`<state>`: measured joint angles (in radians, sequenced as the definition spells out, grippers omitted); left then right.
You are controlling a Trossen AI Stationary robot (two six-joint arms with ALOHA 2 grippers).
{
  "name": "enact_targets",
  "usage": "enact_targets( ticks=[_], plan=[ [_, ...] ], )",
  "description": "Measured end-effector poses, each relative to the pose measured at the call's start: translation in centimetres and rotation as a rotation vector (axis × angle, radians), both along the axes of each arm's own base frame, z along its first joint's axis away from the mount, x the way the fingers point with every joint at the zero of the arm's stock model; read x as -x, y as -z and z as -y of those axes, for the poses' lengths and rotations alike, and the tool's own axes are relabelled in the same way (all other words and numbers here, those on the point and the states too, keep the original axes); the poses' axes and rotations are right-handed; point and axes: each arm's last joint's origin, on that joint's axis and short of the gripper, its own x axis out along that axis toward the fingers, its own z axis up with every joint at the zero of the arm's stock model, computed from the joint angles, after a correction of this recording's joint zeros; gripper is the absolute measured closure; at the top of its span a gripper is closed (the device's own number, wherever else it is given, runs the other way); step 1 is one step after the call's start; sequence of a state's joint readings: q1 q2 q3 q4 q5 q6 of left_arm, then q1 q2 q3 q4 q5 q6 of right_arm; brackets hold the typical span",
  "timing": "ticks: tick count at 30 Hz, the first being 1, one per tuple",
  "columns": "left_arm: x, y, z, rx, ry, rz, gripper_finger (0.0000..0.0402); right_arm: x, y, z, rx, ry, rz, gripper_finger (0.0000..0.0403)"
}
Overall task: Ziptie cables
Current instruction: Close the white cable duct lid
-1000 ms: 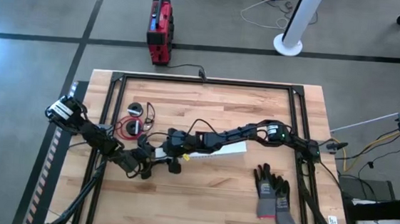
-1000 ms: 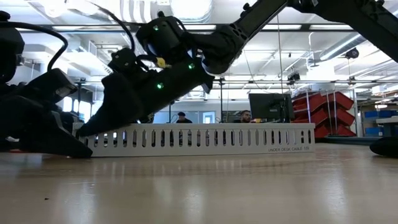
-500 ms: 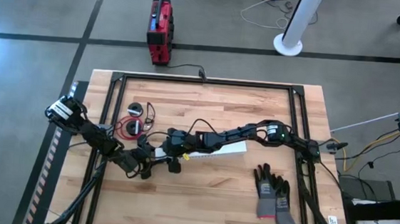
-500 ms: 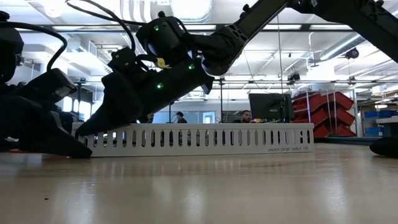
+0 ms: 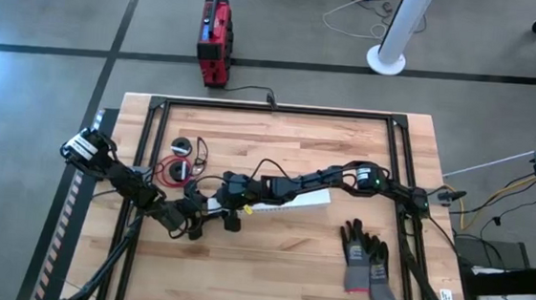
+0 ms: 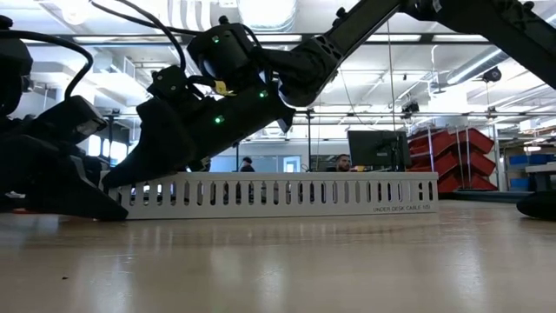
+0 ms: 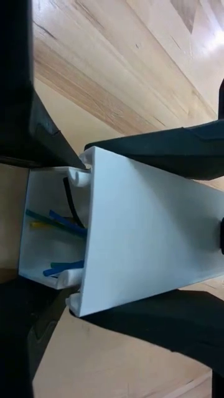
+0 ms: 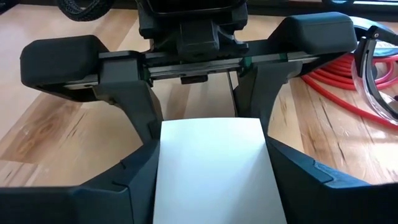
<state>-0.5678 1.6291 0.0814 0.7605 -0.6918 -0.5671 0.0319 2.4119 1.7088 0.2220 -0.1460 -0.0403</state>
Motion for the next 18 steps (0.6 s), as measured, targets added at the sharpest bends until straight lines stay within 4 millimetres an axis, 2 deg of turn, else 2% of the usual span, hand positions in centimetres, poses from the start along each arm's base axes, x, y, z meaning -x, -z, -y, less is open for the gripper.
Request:
enact_targets(
  ticks=[12,18],
  plan=[
    [0.00,-0.01,-0.01,-0.007,0.003,0.000,0.0192,-0.21,0.22,0.03,0.001,0.014,0.033,0.0184],
    [-0.01,-0.01,0.01,-0.008,0.003,0.000,0.0192,-0.33,0.65,0.04,0.003,0.017,-0.005,0.0179]
  ],
)
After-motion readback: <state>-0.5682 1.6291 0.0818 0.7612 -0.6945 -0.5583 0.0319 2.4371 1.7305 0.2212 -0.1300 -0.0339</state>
